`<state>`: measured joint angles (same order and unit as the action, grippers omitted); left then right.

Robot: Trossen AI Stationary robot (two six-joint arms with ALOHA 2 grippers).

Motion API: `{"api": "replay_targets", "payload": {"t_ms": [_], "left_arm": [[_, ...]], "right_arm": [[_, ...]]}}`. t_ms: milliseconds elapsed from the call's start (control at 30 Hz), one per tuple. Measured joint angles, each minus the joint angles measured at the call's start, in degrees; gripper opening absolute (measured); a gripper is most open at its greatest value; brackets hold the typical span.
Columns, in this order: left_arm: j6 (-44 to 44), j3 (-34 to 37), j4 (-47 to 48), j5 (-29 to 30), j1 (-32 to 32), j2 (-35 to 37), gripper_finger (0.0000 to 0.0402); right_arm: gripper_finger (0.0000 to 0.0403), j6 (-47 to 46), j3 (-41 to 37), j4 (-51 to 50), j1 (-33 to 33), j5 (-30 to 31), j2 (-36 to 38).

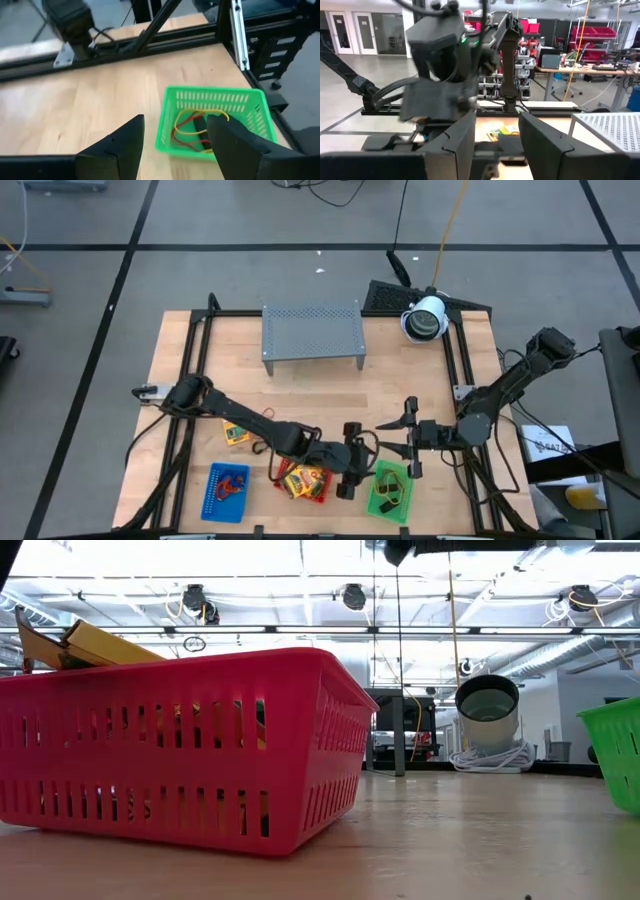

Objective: Pick & Place Office Desk Supplies
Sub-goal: Put the top red rubber band into the green basket

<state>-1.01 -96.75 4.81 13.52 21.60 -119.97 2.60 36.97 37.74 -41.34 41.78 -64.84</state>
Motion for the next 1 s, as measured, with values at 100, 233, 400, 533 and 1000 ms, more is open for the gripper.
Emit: {"api": "replay_targets", "payload": {"t_ms": [100, 233, 400, 533, 1000], "left_arm": [[-3.08, 0.00, 2.07, -1.44, -0.38, 1.17, 0.0225], [-4.10, 0.00, 2.56, -4.27, -0.55, 1.85, 0.0225], [-6.51, 0.04, 3.12, -4.49, -1.07, 3.12, 0.0225], [-6.20, 0.54, 3.23, -4.49, -2.00, 5.42, 0.0225], [-1.62, 22.20, -15.38, -5.22, -4.73, 20.82, 0.0225]], "right_arm": [[0.0141, 0.25, 0.00, 0.22, 0.00, 0.00, -0.17], [0.0141, 0.22, 0.00, 0.17, 0.00, 0.12, -0.17], [0.0141, 1.00, 0.00, 0.18, 0.00, 0.15, -0.17], [0.0141, 0.74, 0.00, -0.25, 0.00, 0.20, -0.21], [0.0141, -0.29, 0.00, 0.03, 2.10, 0.18, -1.10]]}}
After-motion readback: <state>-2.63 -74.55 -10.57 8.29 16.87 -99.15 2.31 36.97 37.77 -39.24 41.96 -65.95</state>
